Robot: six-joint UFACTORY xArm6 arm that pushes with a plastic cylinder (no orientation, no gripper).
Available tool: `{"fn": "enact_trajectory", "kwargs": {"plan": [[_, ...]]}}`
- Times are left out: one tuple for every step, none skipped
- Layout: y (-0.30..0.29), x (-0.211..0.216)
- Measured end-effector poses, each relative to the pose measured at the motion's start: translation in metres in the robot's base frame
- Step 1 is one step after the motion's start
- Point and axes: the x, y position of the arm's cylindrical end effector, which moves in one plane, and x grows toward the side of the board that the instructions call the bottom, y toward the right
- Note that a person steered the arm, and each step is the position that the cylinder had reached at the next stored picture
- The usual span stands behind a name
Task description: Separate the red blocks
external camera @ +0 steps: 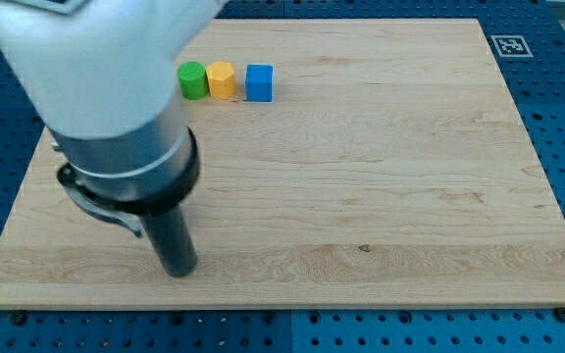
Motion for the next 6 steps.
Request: {"fn": "enact_trajectory", "kwargs": {"plan": [[-0.028, -0.030], [-0.028, -0.032], [-0.042, -0.030], [-0.092, -0.037], [-0.113, -0.055], [-0.114, -0.078]]}}
